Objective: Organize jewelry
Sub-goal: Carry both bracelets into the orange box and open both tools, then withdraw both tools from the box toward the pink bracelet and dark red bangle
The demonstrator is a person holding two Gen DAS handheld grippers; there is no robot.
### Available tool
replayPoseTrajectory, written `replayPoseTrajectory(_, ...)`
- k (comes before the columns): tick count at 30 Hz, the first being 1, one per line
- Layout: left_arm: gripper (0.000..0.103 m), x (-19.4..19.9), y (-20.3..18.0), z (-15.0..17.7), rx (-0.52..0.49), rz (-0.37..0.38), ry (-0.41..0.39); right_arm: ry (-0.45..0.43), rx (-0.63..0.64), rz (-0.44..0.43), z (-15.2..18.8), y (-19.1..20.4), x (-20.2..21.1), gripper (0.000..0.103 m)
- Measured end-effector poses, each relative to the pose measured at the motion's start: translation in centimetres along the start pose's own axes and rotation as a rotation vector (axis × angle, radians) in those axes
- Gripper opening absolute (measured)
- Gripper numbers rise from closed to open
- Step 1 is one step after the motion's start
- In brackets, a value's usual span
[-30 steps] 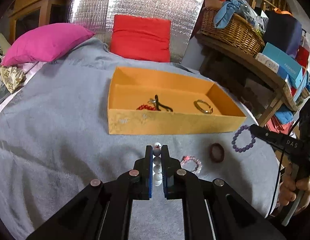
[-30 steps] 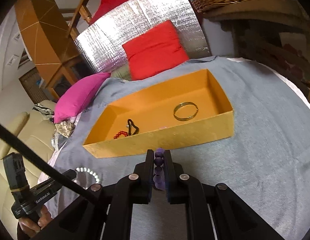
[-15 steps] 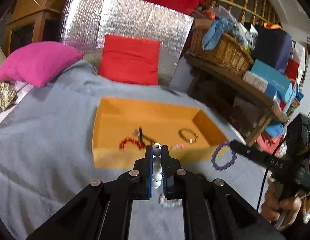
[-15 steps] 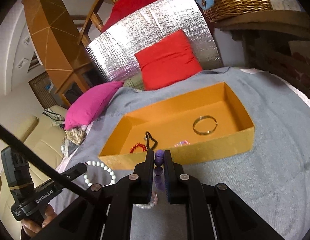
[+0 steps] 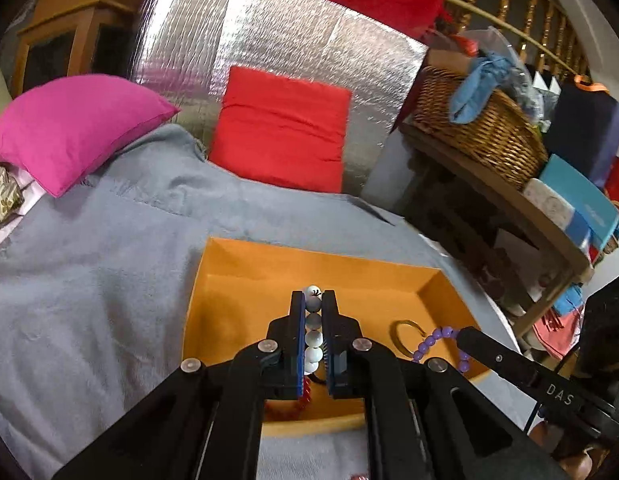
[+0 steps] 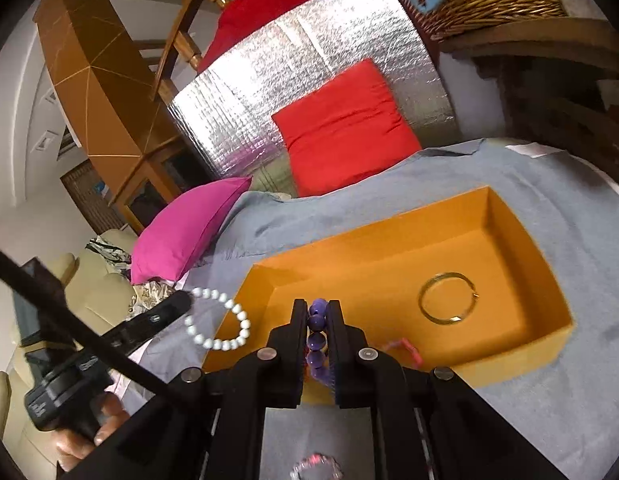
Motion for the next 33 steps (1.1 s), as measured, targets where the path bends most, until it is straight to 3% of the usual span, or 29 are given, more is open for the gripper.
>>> replayPoseTrajectory(4,0.008,-3.0,0.8,0.1,0.023,-0.016,0.06,0.055,-0.025,-0.013,-1.1,-0.3,-3.2,0.01)
replayPoseTrajectory(10,0.008,-5.2,1.8,0.4,0.031,-0.062,0.107,0.142,-0.065,0.04,-1.3,-1.3,-7.3,0.01)
replayPoseTrajectory(14,0.008,-5.7,2.0,0.4,0.031,-0.09,0.114,0.149,-0.101,0.052,-1.7,-2.4,-8.5,0.01)
replayPoseTrajectory(19,0.009,-5.7,2.6,0.6,0.007,-0.182,0.125,0.14,-0.161,0.048,-2.1,-3.7,-9.0,0.013)
replayPoseTrajectory(24,0.054,-3.5,1.7,0.5,-0.047,-0.264,0.07,0.092,-0.181,0.089,-2.9,-4.9,-7.7,0.02)
replayPoseTrajectory(28,0.057,-1.3,0.7,0.8,-0.08,-0.286,0.043,0.052,-0.177,0.108,-3.1,-5.4,-5.2,0.02)
replayPoseTrajectory(30,0.063,-0.4,0.4,1.3,-0.085,-0.3,0.041,0.032,-0.18,0.117,-2.9,-5.6,-3.8,0.02)
replayPoseTrajectory(33,0.07,1.0,-0.1,2.6,-0.099,-0.32,0.045,0.028,-0.189,0.134,-2.0,-5.9,-1.7,0.038)
Point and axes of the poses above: each gripper's, at about its wrist camera, not at the fingertips, and x roughly against the way its jaws point, y to its left, z to its underside, the point moved 9 cm from there along -x, roughly the way its jaws point, and after that the axes turned 14 degrees about y, right-handed, at the moved point
